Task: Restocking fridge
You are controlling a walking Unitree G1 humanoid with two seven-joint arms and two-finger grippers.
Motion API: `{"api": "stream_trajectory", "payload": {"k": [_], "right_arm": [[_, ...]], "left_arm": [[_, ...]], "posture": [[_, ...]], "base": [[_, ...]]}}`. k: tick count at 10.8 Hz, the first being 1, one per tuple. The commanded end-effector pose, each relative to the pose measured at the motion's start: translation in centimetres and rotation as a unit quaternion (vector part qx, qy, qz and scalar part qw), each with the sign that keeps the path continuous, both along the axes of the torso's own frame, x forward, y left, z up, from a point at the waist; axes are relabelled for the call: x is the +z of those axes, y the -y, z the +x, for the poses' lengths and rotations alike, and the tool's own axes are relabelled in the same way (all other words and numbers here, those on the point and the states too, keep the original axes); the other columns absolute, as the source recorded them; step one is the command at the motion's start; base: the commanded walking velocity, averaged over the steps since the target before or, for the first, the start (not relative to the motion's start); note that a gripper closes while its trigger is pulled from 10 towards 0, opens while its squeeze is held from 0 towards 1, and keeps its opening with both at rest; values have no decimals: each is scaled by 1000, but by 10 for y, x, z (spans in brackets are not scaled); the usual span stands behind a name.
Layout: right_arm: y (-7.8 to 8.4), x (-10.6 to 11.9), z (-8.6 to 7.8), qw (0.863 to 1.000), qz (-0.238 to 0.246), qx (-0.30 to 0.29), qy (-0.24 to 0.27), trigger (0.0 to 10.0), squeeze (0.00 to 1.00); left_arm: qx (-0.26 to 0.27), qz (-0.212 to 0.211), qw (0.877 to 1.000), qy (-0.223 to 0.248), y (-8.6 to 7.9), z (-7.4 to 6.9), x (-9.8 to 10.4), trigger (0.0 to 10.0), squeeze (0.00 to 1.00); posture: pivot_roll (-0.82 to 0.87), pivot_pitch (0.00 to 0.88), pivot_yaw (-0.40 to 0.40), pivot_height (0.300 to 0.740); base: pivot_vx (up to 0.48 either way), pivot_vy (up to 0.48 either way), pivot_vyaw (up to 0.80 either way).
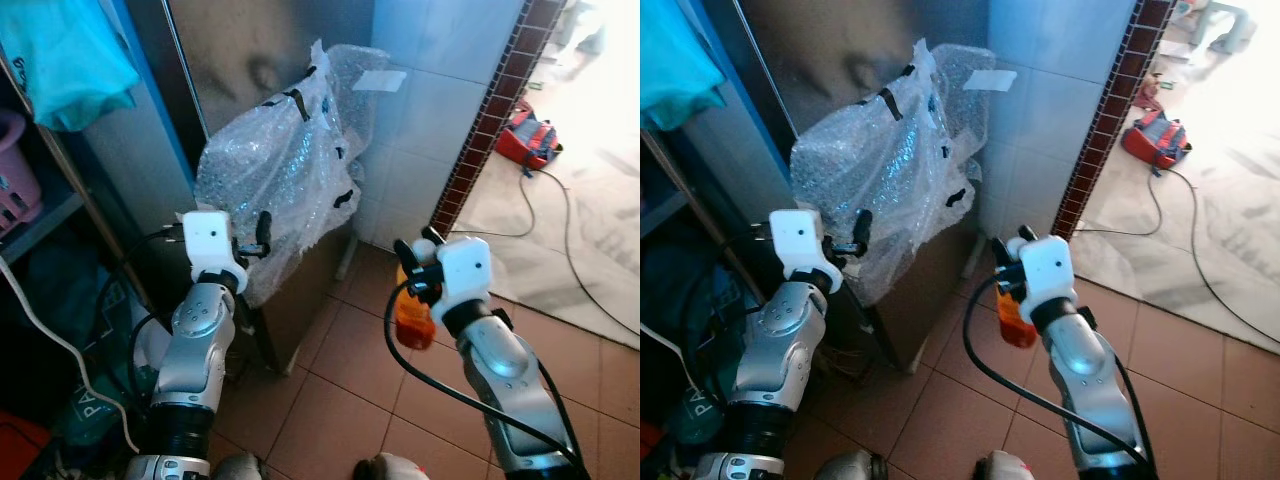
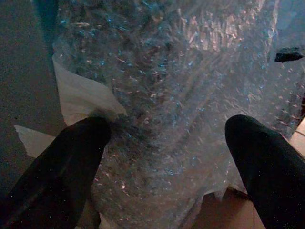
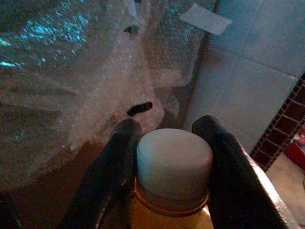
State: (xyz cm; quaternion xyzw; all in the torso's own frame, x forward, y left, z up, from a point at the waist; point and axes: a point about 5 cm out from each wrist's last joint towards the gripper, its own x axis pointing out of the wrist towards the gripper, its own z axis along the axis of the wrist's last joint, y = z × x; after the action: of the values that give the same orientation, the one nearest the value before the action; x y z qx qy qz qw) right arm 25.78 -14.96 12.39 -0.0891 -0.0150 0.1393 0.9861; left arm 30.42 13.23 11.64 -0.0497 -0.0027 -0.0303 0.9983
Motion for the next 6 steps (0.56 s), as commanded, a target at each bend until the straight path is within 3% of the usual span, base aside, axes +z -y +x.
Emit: {"api": "stream_trajectory", "payload": {"k": [1,3,6], "right_arm": [[0,9,1,1000,3,3,16,10000,0],[-2,10,3,1000,3,6,16,10000,0],[-1,10,3,1000,0,8,15,10000,0]], "left_arm": [[15,-2,1000,13,-4,-2,5,10000,0],[19,-8,1000,12,-2,-11,0,10000,0],[50,18,996,67,-17,-5,25,10000,0]], "posture": [[-65,56,-4,740],[-59,56,-11,740],[-56,57,-14,740]], "base": [[0,0,0],[0,0,0],[0,0,0]]}}
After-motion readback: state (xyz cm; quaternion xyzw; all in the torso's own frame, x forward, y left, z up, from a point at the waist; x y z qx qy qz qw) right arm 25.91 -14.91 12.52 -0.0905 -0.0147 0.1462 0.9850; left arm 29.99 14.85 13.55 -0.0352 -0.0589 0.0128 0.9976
